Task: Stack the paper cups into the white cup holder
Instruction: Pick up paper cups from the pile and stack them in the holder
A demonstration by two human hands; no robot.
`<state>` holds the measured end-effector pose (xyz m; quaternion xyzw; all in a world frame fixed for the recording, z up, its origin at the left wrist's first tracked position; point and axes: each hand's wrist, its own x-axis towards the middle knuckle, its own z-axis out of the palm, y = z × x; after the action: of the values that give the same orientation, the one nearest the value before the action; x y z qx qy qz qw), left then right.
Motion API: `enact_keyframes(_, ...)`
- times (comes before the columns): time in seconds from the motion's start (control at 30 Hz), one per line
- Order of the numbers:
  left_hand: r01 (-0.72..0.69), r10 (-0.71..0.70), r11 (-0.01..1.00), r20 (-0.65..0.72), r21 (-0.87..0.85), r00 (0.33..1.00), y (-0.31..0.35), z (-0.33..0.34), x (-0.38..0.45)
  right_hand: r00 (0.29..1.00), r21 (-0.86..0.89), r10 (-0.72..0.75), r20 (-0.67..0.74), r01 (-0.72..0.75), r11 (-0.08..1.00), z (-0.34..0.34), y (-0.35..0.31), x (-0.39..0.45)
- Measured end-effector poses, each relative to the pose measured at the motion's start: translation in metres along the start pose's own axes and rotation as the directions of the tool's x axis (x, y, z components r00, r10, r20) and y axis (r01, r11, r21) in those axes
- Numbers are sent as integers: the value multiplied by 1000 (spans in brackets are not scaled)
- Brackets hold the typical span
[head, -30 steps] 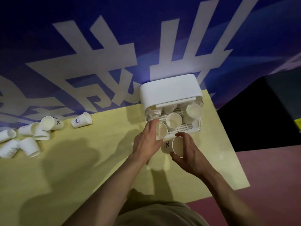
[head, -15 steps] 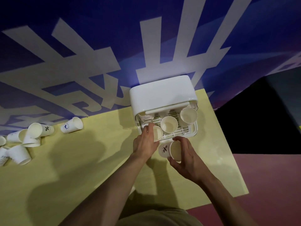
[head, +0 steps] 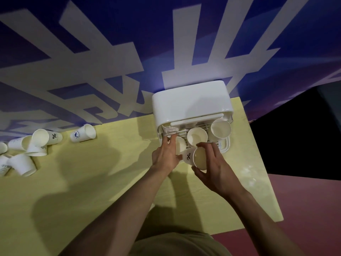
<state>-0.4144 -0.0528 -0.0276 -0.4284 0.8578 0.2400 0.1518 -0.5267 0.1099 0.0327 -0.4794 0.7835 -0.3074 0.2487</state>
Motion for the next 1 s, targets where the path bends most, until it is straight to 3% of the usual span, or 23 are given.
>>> enact_keyframes(0.23, -29, 29, 1000, -64, -4, 998, -11, -8, -20, 996, -55, -85, 10, 85, 995, 19, -25, 39)
enact_keyframes(0.4, -46, 42, 999, -146, -26, 988, -31, -12, -41, 994, -262, -31, 101, 57, 963, 40, -26, 52)
enact_keyframes(0.6, -45, 28, 994, -172, -95, 985, -50, -11, -59, 994, -511, -20, 103, 70, 856, 49, -36, 64)
enact_keyframes(0.83, -49, 29, 991, -158, -123, 987, -54, -6, -61, 979, -487, -79, 189, 163, 858, 45, -30, 64)
enact_keyframes(1.0, -80, 59, 989, -166, -126, 984, -51, -8, -57, 967, -536, 21, 255, 123, 835, 56, -25, 71)
